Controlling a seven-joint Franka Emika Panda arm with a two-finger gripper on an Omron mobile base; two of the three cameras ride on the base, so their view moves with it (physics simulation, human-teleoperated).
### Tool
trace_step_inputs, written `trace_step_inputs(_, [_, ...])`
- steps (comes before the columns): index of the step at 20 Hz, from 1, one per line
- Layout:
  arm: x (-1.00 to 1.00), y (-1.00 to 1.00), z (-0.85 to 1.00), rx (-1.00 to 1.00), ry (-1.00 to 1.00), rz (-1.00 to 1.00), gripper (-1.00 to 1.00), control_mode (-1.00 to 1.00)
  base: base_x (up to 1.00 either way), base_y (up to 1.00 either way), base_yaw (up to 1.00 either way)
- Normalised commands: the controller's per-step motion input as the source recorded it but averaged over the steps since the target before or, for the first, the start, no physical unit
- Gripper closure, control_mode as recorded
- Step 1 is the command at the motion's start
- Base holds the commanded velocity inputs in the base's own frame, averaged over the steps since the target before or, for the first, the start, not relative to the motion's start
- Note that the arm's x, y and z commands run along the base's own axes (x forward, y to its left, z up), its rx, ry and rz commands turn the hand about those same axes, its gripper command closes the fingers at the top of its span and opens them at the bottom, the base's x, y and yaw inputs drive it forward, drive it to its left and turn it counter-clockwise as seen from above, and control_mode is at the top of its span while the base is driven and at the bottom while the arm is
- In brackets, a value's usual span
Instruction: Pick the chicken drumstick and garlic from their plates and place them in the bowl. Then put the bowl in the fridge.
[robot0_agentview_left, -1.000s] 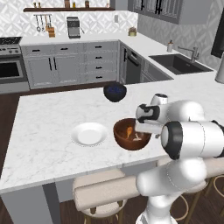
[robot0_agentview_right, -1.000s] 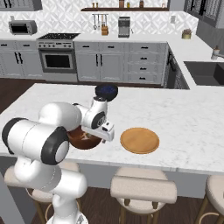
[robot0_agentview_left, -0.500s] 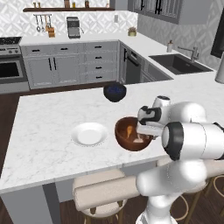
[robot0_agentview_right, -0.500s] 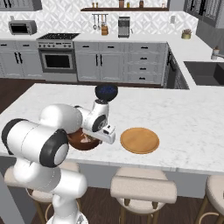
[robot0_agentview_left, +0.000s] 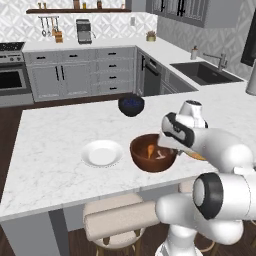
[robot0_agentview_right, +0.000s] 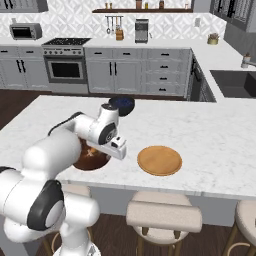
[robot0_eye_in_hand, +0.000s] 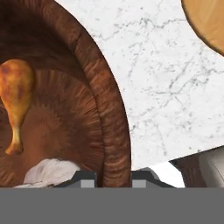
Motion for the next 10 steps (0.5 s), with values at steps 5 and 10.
trace_step_inputs(5, [-0.8,0.0,1.0,0.01,0.0,0.0,1.0,-1.0,0.0,0.0,0.0])
trace_step_inputs(10, [-0.91,0.02,0.95,0.0,-0.01,0.0,1.0,-1.0,0.0,0.0,0.0])
